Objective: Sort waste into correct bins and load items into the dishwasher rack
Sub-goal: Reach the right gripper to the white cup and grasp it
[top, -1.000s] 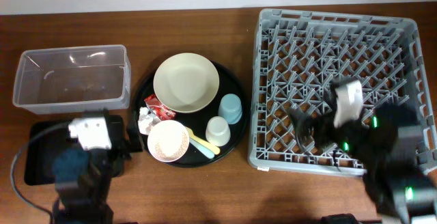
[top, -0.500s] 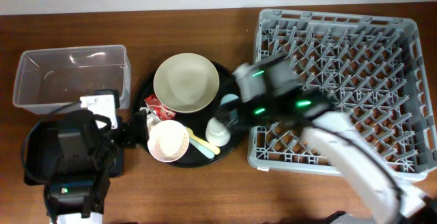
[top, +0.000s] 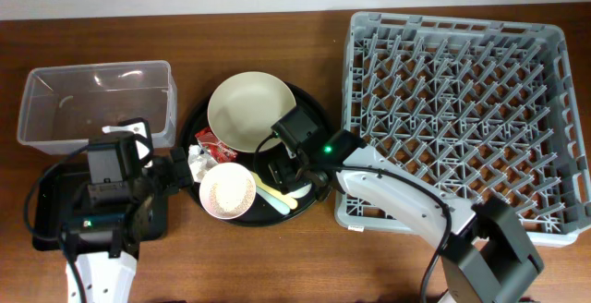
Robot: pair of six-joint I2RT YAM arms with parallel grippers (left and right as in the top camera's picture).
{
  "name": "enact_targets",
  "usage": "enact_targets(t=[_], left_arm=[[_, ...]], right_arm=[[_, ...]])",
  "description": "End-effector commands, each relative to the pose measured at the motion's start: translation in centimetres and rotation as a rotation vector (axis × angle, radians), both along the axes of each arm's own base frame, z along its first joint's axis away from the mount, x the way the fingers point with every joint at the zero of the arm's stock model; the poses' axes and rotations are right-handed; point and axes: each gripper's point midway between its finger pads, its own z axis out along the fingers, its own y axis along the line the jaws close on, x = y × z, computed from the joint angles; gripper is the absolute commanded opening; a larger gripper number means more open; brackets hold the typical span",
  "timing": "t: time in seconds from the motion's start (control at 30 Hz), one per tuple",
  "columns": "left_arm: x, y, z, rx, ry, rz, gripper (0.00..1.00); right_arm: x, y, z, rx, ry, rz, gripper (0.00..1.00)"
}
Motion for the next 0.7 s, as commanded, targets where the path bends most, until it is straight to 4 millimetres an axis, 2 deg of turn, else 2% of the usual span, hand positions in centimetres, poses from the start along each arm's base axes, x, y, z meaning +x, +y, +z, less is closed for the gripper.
enact_targets(t=[0.0,0.13,0.27,0.37,0.43,0.5,0.57,0.67], left_arm=[[0.6,0.2,0.3,0.001,0.002,0.020,0.99],[0.7,0.3,-0.3,0.000,0.023,0.020,0.99],[0.8,0.3,-0.7,-0.001,0.040,0.020,0.99],[0.8,0.3,-0.9,-0.002,0.046,0.020,0.99],[0.8,0.3,-0.9,-0.002,0.046,0.020,0.99],[0.8,0.3,-0.9,-0.002,0.046,0.020,0.99],[0.8,0.3,-0.9,-0.002,0.046,0.020,0.99],[0.8,0.3,-0.9,-0.001,0.046,0.020,0.99]], right_arm=[[0.8,0.4,0.2,-0.002,-0.027,-0.019,0.81],[0.5,0.7,-1.0,-0.002,0.007,-0.009,0.79],[0.2,1.1,-1.4,0.012,0.032,-0.002,0.71],[0.3,1.1,-1.4,0.015,0.031,-0.010,0.61],[0.3,1.2,-1.3,0.018,0.029,-0.009,0.48],[0.5,1.3,-0.6,0.026,0.019,-0.008,0.47],[0.7,1.5,1.0,0.040,0.004,-0.008,0.46],[0.9,1.6,4.5,0.065,-0.024,-0.007,0.46]])
